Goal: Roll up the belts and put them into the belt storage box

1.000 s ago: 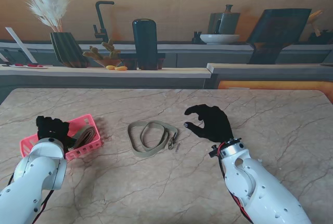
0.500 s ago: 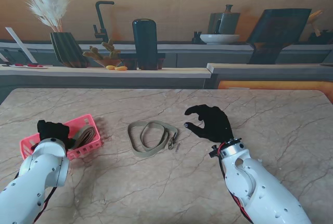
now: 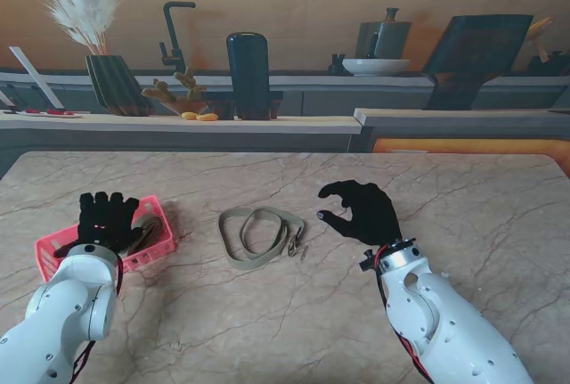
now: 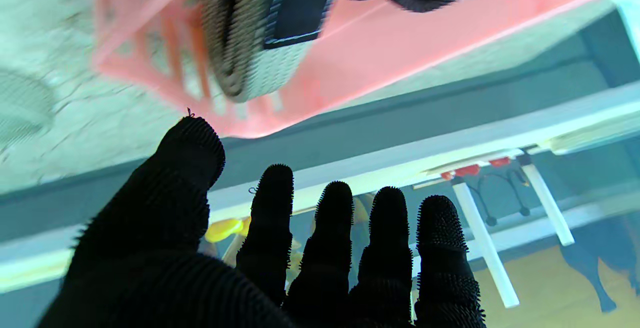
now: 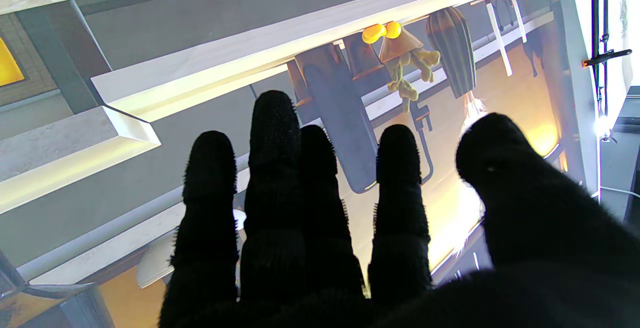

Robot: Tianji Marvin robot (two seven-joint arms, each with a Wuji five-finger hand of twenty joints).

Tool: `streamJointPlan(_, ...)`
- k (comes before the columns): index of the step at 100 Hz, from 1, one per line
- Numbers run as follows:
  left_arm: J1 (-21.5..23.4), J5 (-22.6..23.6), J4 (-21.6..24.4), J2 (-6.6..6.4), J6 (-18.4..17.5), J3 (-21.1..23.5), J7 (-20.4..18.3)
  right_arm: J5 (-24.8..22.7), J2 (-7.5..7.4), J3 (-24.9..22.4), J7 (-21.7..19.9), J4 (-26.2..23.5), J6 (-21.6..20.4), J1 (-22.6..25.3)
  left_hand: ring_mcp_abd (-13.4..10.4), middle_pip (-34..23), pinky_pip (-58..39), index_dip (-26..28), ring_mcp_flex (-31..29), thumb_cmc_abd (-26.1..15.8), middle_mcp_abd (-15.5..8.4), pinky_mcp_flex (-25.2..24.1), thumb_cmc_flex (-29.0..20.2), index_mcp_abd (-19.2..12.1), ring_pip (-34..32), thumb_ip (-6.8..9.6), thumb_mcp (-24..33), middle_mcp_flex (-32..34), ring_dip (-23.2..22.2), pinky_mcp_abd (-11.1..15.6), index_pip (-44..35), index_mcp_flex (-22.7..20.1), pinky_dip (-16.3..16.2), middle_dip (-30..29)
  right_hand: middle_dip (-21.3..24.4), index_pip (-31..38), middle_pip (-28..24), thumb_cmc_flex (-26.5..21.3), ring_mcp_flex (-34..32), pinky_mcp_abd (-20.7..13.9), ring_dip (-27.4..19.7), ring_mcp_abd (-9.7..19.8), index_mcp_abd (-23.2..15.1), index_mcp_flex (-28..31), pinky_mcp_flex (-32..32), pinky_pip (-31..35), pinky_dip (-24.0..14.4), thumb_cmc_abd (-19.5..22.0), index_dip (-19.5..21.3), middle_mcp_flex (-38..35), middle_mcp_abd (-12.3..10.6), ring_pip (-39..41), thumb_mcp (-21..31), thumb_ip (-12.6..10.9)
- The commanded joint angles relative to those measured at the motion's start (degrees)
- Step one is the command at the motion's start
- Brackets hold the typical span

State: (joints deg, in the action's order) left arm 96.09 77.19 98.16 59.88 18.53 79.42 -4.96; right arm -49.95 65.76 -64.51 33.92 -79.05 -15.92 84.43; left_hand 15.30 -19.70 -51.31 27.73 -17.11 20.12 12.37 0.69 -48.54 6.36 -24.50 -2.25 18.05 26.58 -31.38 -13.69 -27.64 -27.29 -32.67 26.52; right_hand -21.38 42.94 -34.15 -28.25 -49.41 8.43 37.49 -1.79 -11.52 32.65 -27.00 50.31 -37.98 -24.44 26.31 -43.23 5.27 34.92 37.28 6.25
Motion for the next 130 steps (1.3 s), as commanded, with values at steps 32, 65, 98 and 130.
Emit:
streamJointPlan(32, 1.3, -41.2, 2.4, 4.68, -14.5, -4.4, 11.6, 1.1, 0.15, -0.5, -2.1, -1.4, -0.9, 1.1, -0.3, 3.4, 7.6, -1.6, -0.9, -0.4, 0.1, 1.4, 4.2, 0.2, 4.1, -0.89, 0.0, 1.9, 4.4, 1.1, 3.4, -0.2, 7.8, -3.9, -0.4, -3.5, 0.9, 1.5, 0.5, 0.7, -0.4, 0.1, 1.0, -1.6, 0.3, -1.4, -0.8, -6.4, 3.5, 0.0, -0.2, -0.9, 7.9, -2.7)
streamJointPlan(65, 0.9, -64.0, 3.0, 6.11, -21.9, -9.6, 8.3, 6.4, -0.33, -3.1, -11.8, -4.8, -4.8, 3.5, -0.6, 5.6, 7.6, -2.4, -5.8, -0.2, -0.3, 5.6, 4.4, -0.8, 5.4, -0.95, -1.0, 6.0, 6.1, 0.6, 5.3, -2.9, 9.6, -5.3, 0.7, -7.1, 4.0, -1.8, 3.1, -1.5, -5.4, 0.8, 3.6, -6.2, 1.6, -7.9, 3.3, -13.7, 5.1, 4.6, 0.2, -11.0, 13.6, -2.7)
streamJointPlan(98, 0.5, -65.4, 2.9, 7.01, -20.4, -11.2, 10.9, 0.9, -2.98, 0.1, -20.6, -1.6, -7.2, -3.4, 0.6, 6.3, 7.2, -1.9, -7.5, -0.5, 0.2, 6.6, 3.5, -1.1, 5.1, -0.98, -2.2, 8.7, 5.6, -0.6, 5.9, -5.8, 9.8, -5.0, 0.4, -6.4, 6.0, -1.0, 6.2, 1.0, -3.0, -0.1, -4.5, -7.1, 3.8, -6.2, 0.5, -12.3, 5.9, 4.9, -0.4, -9.4, 11.6, -2.1)
streamJointPlan(130, 0.5, -66.1, 2.7, 7.08, -20.1, -10.5, 10.9, -4.8, -5.08, 6.7, -28.5, 2.4, -4.0, -12.4, 0.8, 6.4, 7.1, -1.5, -7.7, -1.0, -0.1, 6.5, 3.3, -1.4, 4.9, -0.89, -3.1, 9.2, 5.1, -1.0, 6.1, -5.9, 9.8, -4.6, 0.4, -15.0, 8.2, 1.0, 13.3, 1.7, -5.2, -2.1, 7.4, -13.3, 7.9, -7.9, -0.9, -13.1, 2.3, 13.2, 2.3, -11.5, 4.0, -2.1)
